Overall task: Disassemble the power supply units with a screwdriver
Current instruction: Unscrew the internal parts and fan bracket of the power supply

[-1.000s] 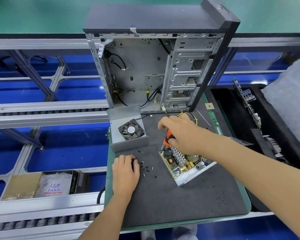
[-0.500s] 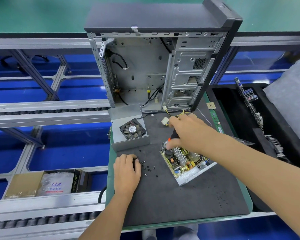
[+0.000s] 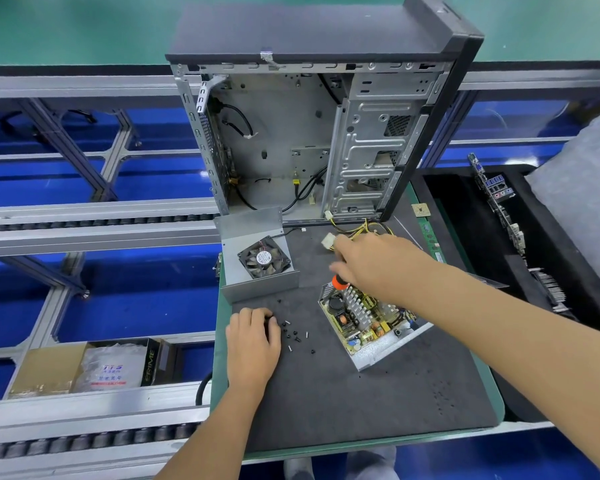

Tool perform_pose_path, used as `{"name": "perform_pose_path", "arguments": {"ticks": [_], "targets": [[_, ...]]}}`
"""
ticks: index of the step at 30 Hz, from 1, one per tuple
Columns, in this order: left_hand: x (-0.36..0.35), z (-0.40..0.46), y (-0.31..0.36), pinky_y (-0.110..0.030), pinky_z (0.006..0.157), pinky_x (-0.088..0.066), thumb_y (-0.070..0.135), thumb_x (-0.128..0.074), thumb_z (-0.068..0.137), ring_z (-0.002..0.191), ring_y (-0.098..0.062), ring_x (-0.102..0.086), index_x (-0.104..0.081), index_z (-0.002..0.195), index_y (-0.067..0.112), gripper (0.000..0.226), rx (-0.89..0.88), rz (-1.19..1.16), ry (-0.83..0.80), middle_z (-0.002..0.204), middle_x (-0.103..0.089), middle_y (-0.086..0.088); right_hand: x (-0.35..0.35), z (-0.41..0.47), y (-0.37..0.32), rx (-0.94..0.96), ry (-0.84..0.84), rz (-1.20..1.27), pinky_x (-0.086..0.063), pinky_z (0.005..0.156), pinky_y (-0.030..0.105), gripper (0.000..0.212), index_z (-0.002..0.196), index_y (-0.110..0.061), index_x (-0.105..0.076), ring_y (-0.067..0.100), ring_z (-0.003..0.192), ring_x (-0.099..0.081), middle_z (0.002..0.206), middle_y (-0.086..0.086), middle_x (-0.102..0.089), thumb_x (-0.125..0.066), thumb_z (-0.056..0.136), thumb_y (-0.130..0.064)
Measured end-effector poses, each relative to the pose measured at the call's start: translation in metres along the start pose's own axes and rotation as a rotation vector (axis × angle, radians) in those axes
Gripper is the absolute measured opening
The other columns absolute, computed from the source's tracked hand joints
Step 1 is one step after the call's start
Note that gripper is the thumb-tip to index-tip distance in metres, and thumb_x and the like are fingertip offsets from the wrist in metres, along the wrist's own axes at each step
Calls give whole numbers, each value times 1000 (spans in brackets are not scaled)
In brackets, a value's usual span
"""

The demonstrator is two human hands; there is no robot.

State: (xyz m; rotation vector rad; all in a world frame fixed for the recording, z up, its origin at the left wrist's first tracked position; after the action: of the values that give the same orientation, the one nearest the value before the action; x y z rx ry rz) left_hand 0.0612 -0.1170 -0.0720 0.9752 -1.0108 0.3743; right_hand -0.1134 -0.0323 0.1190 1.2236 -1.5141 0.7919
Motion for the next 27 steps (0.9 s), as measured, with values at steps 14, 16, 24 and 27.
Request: {"name": "perform_pose_path", "arguments": {"ticks": [14,16,24,27], "targets": [[1,0,2,-42,74,-44,17,-68,90,82,-26,-50,-67,94,14,5,-2,-1,-7,90,-60,-4,-8,-3,1,-2,-51,48,-47,70,41,36,127,-18,-38,36,97,-57,106,11,-50,-51,99,-37],[1,0,2,-43,74,-44,16,-68,90,82,-26,-50,-67,94,14,5,-4,-4,-7,90,-60,-4,-12,0,0,26,-67,-164,-43,63,40,44,144,-23,-32,38,96,-57,105,14,-48,-47,103,-27],[0,0,2,-40,76,-43,18,-66,92,84,-24,-49,-67,95,14,5,10,-3,-24,92,-59,-2,-13,-3,6,-26,-57,-91,-38,57,35,57,135,-13,-34,32,87,-53,103,11,-55,-33,97,-56],[1,0,2,-40,76,-43,18,-67,91,84,-24,-49,-67,95,15,5,11,-2,-24,92,-59,-2,-6,-6,-2,41,90,-216,-43,57,35,45,135,-13,-34,34,90,-61,109,9,-56,-27,104,-45]]}}
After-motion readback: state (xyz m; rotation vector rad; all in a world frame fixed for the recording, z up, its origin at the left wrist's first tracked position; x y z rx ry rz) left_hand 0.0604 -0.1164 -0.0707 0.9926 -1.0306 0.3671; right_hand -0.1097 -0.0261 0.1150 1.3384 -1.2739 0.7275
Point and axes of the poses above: each hand's wrist, its own z-axis towards the middle knuckle, its own x-axis out of the back of the hand, y = z × x, the point moved 8 cm from there along z, towards the middle knuckle
